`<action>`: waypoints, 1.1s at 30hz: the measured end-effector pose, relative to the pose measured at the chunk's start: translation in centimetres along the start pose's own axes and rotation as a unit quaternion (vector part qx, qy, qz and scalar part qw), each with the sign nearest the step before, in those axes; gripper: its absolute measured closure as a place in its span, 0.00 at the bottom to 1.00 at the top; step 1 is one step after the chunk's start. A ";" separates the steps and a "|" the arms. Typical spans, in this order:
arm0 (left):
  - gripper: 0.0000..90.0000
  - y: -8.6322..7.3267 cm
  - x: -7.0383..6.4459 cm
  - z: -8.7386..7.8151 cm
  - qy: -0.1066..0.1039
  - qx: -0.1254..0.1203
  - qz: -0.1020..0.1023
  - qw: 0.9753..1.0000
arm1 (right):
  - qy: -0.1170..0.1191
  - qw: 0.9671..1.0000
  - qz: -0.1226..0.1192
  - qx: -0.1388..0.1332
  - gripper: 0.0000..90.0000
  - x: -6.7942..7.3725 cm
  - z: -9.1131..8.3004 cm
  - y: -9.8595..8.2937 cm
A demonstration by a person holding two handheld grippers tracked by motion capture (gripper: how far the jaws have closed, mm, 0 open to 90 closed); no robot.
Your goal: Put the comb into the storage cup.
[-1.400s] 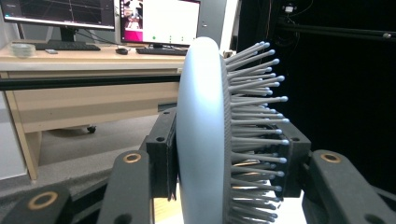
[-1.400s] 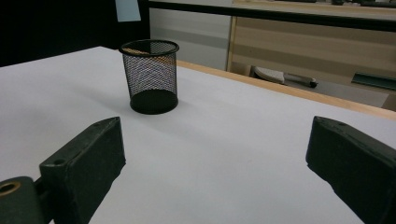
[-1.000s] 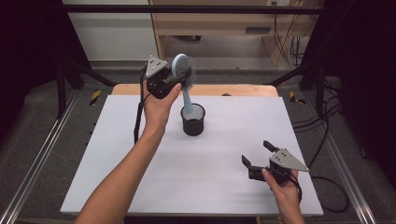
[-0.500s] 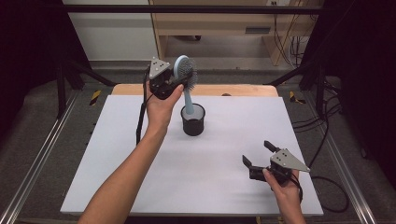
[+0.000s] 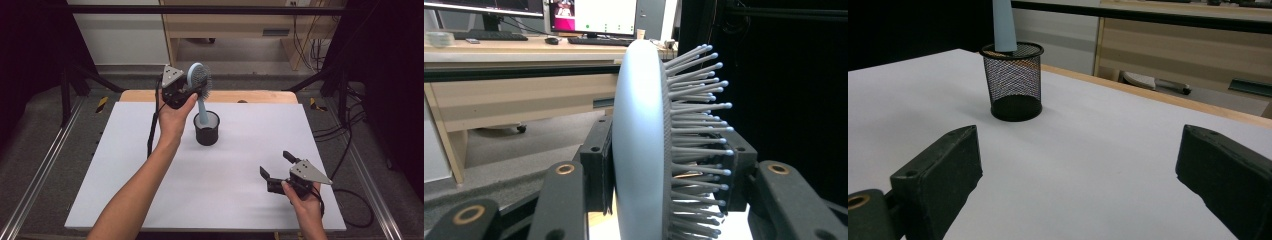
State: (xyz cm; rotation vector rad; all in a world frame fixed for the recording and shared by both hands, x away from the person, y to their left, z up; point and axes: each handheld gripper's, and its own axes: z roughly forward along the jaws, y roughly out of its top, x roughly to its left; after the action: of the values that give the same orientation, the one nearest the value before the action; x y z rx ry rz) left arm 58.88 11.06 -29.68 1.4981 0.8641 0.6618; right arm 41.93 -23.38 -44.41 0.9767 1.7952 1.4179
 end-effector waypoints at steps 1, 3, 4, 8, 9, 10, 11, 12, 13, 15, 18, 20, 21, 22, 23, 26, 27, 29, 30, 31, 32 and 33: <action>0.57 0.0 0.0 0.0 0.000 0.000 0.000 1.000 | -0.001 1.000 0.000 0.000 0.05 0.0 0.0 0.0; 0.57 -0.2 -0.1 0.1 -0.001 0.001 -0.001 1.000 | -0.001 1.000 0.000 0.000 0.05 -0.1 0.0 0.0; 0.57 -0.3 -0.1 0.2 -0.002 0.002 0.000 1.000 | -0.001 1.000 0.000 0.000 0.05 -0.1 0.0 0.0; 0.57 -0.7 -0.4 0.5 -0.004 0.004 -0.003 1.000 | 0.001 1.000 0.000 0.000 0.05 0.0 0.1 0.0; 0.57 -0.8 -0.4 0.6 -0.005 0.005 -0.003 1.000 | 0.001 1.000 0.000 0.000 0.05 0.0 0.1 0.0; 0.57 -0.9 -0.5 0.7 -0.005 0.006 -0.004 1.000 | 0.001 1.000 0.000 0.000 0.05 -0.1 0.1 0.0; 0.57 -0.9 -0.6 0.8 -0.006 0.007 -0.002 1.000 | 0.001 1.000 0.000 0.000 0.05 -0.1 0.1 0.0; 0.57 -1.1 -0.7 1.0 -0.007 0.008 -0.003 1.000 | 0.001 1.000 0.000 0.000 0.05 -0.1 0.0 0.0; 0.57 -1.1 -0.8 1.0 -0.007 0.009 -0.003 1.000 | 0.001 1.000 0.000 0.000 0.05 -0.1 0.0 0.0; 0.57 -1.3 -0.9 1.3 -0.008 0.011 -0.001 1.000 | 0.001 1.000 0.000 0.001 0.05 -0.1 0.0 -0.1; 0.57 -1.8 -1.1 1.7 -0.009 0.016 0.000 1.000 | 0.002 1.000 0.000 0.002 0.05 -0.1 0.1 -0.1; 0.57 -2.1 -1.2 1.9 -0.011 0.018 0.000 1.000 | 0.003 1.000 -0.001 0.003 0.05 -0.1 0.1 -0.1; 0.57 -2.1 -1.2 1.9 -0.011 0.018 0.000 1.000 | 0.003 1.000 -0.001 0.003 0.05 -0.1 0.1 -0.1; 0.57 -2.3 -1.2 2.0 -0.011 0.019 0.001 1.000 | 0.003 1.000 -0.002 0.003 0.05 -0.1 0.1 -0.1; 0.57 -2.4 -1.2 2.1 -0.011 0.019 0.001 1.000 | 0.003 1.000 -0.001 0.004 0.05 -0.1 0.1 -0.1; 0.57 -2.8 -1.2 2.3 -0.012 0.023 0.000 1.000 | 0.004 1.000 -0.001 0.005 0.05 -0.1 0.2 -0.1; 0.57 -2.9 -1.2 2.3 -0.011 0.023 0.000 1.000 | 0.004 1.000 -0.001 0.005 0.05 0.0 0.2 -0.1; 0.57 -3.2 -1.1 2.4 -0.010 0.025 -0.002 1.000 | 0.004 1.000 -0.001 0.005 0.05 0.0 0.2 -0.1; 0.57 -3.4 -1.0 2.5 -0.010 0.025 -0.003 1.000 | 0.004 1.000 -0.001 0.005 0.05 0.0 0.2 -0.1; 0.57 -3.6 -0.9 2.5 -0.008 0.027 -0.005 1.000 | 0.005 1.000 0.000 0.006 0.05 0.0 0.2 -0.1; 0.57 -3.7 -0.9 2.6 -0.008 0.028 -0.005 1.000 | 0.005 1.000 0.000 0.006 0.05 0.0 0.2 -0.1; 0.57 -3.7 -0.9 2.6 -0.008 0.028 -0.005 1.000 | 0.005 1.000 0.000 0.006 0.05 0.0 0.2 -0.1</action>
State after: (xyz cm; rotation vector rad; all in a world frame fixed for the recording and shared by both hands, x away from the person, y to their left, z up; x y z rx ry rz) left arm 59.98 8.89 -33.55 1.5455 0.8832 0.6221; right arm 42.05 -23.31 -44.59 0.9775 1.8115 1.4162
